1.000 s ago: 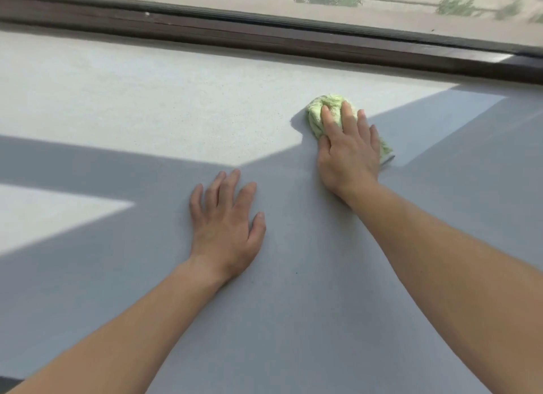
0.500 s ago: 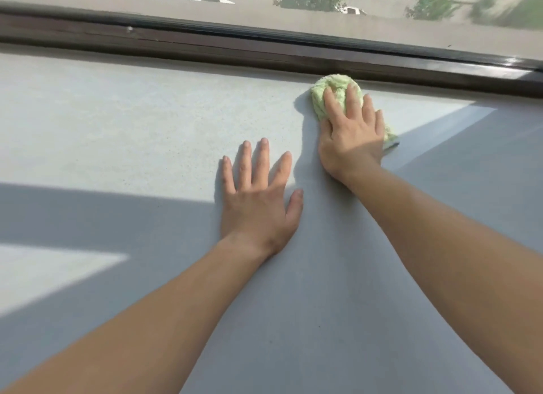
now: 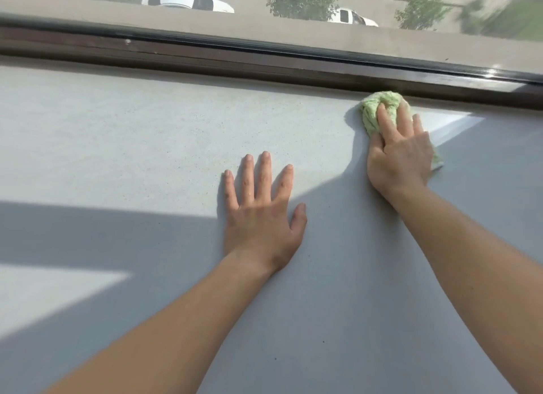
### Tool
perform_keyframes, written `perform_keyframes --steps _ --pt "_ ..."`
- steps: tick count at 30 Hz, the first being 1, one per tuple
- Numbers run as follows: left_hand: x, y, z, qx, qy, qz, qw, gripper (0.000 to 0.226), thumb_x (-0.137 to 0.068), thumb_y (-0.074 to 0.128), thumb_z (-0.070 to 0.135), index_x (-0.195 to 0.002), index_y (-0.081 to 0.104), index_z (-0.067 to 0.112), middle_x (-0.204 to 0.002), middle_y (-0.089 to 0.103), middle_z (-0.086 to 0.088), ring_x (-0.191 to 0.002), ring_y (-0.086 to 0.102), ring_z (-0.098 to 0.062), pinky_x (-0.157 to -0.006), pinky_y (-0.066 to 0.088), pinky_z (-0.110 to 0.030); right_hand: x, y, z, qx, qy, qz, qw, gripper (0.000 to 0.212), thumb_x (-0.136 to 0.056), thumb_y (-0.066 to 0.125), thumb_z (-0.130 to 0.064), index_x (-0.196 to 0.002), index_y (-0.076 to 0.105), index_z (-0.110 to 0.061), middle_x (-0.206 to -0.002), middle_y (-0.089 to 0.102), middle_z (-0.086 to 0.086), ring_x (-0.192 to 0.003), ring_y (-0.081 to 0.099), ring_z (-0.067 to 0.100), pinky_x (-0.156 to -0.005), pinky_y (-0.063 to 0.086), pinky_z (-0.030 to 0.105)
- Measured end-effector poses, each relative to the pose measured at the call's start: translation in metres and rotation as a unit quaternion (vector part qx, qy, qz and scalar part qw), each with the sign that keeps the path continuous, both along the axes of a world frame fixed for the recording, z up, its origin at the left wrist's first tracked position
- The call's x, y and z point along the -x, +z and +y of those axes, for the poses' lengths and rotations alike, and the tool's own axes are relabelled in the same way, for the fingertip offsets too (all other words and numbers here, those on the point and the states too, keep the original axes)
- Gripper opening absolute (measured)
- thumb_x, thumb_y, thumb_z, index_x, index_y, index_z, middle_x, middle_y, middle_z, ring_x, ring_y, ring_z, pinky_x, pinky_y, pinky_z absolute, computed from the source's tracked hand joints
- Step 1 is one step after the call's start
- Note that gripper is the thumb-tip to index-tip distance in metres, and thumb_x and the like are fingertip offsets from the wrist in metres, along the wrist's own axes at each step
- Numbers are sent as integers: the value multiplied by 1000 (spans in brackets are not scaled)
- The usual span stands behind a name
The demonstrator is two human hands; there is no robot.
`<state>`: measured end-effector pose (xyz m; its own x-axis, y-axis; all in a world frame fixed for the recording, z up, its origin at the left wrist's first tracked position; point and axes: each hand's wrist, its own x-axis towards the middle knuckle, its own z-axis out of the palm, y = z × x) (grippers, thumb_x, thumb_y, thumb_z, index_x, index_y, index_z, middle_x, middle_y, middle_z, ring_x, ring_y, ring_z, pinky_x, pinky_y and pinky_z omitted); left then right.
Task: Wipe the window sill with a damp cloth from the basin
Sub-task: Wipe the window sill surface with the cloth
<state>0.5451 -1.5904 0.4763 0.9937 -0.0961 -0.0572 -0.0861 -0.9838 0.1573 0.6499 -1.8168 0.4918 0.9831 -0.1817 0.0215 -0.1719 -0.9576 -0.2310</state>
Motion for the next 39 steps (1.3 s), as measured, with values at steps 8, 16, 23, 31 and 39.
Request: perform_keyframes --steps 8,16,23,31,39 --pt "2 -1 0 -5 0 4 1000 66 -95 21 56 -155 15 30 -166 2 -10 -152 -9 -32 -118 -1 -61 -1 3 -42 -4 54 37 998 49 -103 34 -35 -152 30 -38 -165 19 -2 -151 15 28 -122 12 43" --pt "2 -5 4 -5 5 2 1000 66 -94 20 59 -154 14 33 -166 2 -8 -152 -8 -30 -119 -3 -59 81 0 -12 15 277 51 959 51 -101 26 -46 -152 24 -44 -165 15 -11 -153 7 17 -122 5 37" --pt "2 -6 7 -7 6 13 1000 67 -92 15 61 -154 11 35 -167 -1 -6 -152 -12 -27 -119 -7 -58 76 1 -14 -38 27 41 998 51 -102 29 -39 -153 25 -41 -166 10 -5 -153 7 25 -123 4 42" --pt "50 16 7 72 -7 -3 997 60 -94 26 48 -145 39 17 -163 17 -14 -152 5 -29 -119 -7 -56 132 1 -36 -24 169 78 982 52 -103 31 -36 -153 21 -46 -166 7 -13 -153 2 16 -123 0 36" --pt "159 8 -23 18 -12 36 999 71 -92 18 53 -156 24 22 -165 6 -12 -153 -2 -26 -120 -3 -56 229 -2 -3 -13 257 60 964 55 -99 31 -38 -154 23 -41 -166 12 -4 -153 6 24 -123 4 42"
